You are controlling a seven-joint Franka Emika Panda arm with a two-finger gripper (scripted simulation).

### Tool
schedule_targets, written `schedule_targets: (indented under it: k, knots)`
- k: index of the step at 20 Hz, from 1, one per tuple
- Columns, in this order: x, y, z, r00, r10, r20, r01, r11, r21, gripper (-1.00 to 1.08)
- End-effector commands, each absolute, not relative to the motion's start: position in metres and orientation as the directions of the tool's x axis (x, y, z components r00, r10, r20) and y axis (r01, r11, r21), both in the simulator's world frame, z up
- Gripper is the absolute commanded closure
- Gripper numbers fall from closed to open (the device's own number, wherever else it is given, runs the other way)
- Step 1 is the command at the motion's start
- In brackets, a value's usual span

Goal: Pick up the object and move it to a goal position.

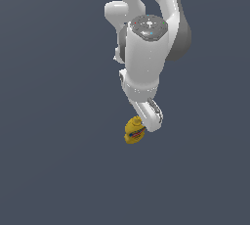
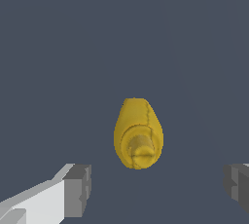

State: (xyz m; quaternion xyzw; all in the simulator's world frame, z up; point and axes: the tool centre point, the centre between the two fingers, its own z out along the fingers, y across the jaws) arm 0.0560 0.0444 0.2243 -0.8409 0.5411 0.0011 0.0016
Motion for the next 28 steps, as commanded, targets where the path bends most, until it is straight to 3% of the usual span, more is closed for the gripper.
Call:
schedule_targets:
  k: [1,26,27,28]
  knots:
    - [0.058,0.045,0.222,0.393,-0.920,-0.001,-0.920,-0.393,-0.001,-0.92]
    - [0.059,0.046,0.170,0.378,-0.926,0.000,-0.926,-0.378,0.000,-0.92]
    - [0.059,0.046,0.170,0.378,-0.926,0.000,-0.926,-0.378,0.000,1.08]
    - [0.059,0.046,0.170,0.378,-0.926,0.000,-0.926,-0.378,0.000,1.08]
